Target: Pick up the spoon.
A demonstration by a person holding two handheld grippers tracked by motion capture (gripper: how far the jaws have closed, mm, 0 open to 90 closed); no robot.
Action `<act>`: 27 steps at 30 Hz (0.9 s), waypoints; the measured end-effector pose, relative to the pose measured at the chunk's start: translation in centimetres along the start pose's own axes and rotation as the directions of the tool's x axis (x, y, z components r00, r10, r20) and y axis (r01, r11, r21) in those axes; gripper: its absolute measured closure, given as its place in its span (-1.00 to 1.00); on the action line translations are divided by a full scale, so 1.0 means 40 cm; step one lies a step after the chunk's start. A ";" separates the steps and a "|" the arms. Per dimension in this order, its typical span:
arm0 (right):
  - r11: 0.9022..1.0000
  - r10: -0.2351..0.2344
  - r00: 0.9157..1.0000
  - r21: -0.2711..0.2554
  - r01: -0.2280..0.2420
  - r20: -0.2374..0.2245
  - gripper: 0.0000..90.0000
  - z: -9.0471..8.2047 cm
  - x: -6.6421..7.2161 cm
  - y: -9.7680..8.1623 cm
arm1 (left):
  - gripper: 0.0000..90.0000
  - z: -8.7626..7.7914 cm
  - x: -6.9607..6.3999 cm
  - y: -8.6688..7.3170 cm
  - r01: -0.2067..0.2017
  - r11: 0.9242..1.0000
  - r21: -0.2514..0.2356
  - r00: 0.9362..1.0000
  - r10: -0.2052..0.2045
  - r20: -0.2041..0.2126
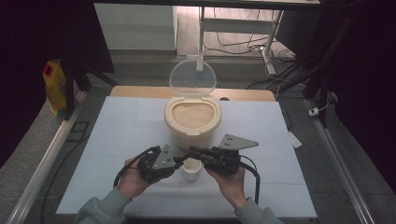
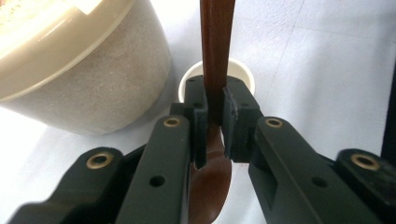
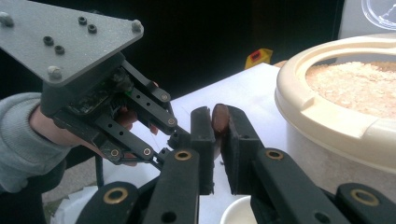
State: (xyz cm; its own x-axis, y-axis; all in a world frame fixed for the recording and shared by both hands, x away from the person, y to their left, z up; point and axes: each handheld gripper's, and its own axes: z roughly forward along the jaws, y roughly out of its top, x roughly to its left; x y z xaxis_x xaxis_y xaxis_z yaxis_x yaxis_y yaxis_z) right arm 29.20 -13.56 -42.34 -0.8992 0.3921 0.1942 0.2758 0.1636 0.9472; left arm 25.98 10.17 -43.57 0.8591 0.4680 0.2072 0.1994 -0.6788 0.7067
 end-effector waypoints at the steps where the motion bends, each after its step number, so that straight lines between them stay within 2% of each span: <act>1: 1.000 -0.002 1.000 -0.003 0.002 -0.002 0.84 0.000 0.000 0.000 | 0.76 0.000 0.001 -0.001 0.007 1.000 -0.004 1.000 -0.007 0.003; 3: 1.000 -0.007 1.000 -0.012 0.007 0.006 0.84 -0.002 0.001 0.000 | 0.62 -0.002 0.006 -0.006 0.033 0.999 -0.015 0.999 -0.033 0.016; 4: 1.000 -0.009 1.000 -0.012 0.009 0.010 0.84 -0.003 0.000 0.000 | 0.46 -0.004 0.009 -0.010 0.051 0.998 -0.027 0.999 -0.050 0.021; 5: 1.000 -0.004 1.000 -0.026 0.004 0.015 0.85 -0.009 -0.005 0.001 | 0.19 -0.007 0.013 -0.015 0.069 0.997 -0.039 0.997 -0.068 0.024; 6: 1.000 -0.004 1.000 -0.026 0.004 0.015 0.85 -0.009 -0.005 0.001 | 0.19 -0.011 0.017 -0.022 0.088 0.995 -0.048 0.996 -0.087 0.026; 10: 0.998 0.036 0.999 -0.052 -0.035 0.009 0.85 -0.021 -0.023 0.000 | -0.13 -0.025 0.035 -0.054 0.180 0.980 -0.090 0.984 -0.178 0.032; 13: 0.996 0.058 0.998 -0.070 -0.057 0.007 0.84 -0.030 -0.037 -0.003 | -0.28 -0.036 0.046 -0.081 0.224 0.969 -0.105 0.975 -0.223 0.023; 15: 0.994 0.071 0.997 -0.079 -0.070 0.007 0.85 -0.036 -0.043 -0.003 | -0.33 -0.044 0.051 -0.104 0.243 0.964 -0.108 0.970 -0.243 0.008; 20: 0.993 0.069 0.998 -0.101 -0.067 0.012 0.85 -0.052 -0.049 0.004 | -0.38 -0.059 0.060 -0.174 0.288 0.951 -0.113 0.955 -0.294 -0.034; 22: 0.992 0.070 0.998 -0.110 -0.069 0.008 0.85 -0.058 -0.049 0.008 | -0.39 -0.066 0.063 -0.203 0.311 0.943 -0.119 0.947 -0.318 -0.045; 25: 0.989 0.080 0.997 -0.126 -0.079 -0.004 0.85 -0.066 -0.050 0.013 | -0.41 -0.077 0.067 -0.246 0.354 0.926 -0.134 0.930 -0.363 -0.057; 27: 0.987 0.081 0.997 -0.135 -0.082 -0.008 0.85 -0.071 -0.049 0.017 | -0.41 -0.081 0.070 -0.271 0.373 0.918 -0.136 0.921 -0.385 -0.067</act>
State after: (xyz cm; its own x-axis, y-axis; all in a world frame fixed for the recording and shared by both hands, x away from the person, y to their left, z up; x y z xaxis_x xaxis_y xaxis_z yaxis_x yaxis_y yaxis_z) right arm 30.18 -16.78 -41.36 -0.8764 0.3970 0.2726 0.2999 0.0070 0.9540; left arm 24.70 20.67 -48.45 0.6827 0.7298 -0.0357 0.4394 -0.3710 0.8181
